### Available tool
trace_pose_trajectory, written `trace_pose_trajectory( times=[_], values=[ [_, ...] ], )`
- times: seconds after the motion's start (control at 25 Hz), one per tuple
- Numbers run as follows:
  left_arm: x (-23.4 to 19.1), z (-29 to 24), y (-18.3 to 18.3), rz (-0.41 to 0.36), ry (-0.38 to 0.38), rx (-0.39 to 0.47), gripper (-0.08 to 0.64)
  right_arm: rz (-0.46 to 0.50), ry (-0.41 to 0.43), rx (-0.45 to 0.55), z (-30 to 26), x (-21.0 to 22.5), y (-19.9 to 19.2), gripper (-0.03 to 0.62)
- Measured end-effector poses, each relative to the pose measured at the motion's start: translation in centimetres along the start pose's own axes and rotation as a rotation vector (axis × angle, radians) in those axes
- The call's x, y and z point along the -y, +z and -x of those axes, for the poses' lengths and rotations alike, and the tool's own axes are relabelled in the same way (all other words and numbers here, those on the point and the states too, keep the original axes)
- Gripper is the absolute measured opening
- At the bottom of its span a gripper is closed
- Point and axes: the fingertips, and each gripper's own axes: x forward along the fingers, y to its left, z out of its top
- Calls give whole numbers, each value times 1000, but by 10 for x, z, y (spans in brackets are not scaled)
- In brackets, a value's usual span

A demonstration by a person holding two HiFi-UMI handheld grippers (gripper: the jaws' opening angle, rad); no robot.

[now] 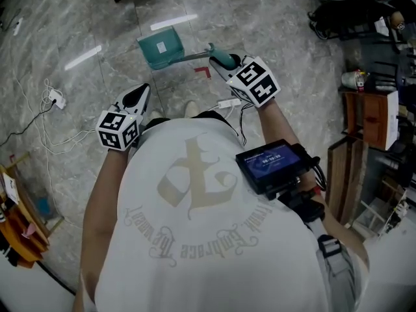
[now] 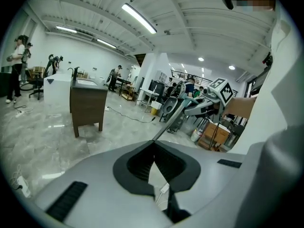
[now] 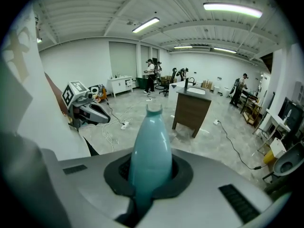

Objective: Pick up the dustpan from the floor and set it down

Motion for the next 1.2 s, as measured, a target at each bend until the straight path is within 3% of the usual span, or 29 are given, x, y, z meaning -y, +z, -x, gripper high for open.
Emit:
trace_pose_trajectory(
  times=[0.2, 0.48, 0.76, 1.2],
  values=[
    [2, 0, 5, -32, -13, 2, 11, 6, -6, 6, 4, -3, 3, 25],
    [-5, -5, 11, -12, 2, 16, 12, 8, -27, 3, 6, 0, 3, 25],
    [-21, 27, -14, 6, -5, 20, 12, 5, -56, -6, -3, -41, 7, 25],
    [-29, 29, -22, 6, -45, 1, 12, -30, -96, -35, -10, -51, -4, 25]
  ],
)
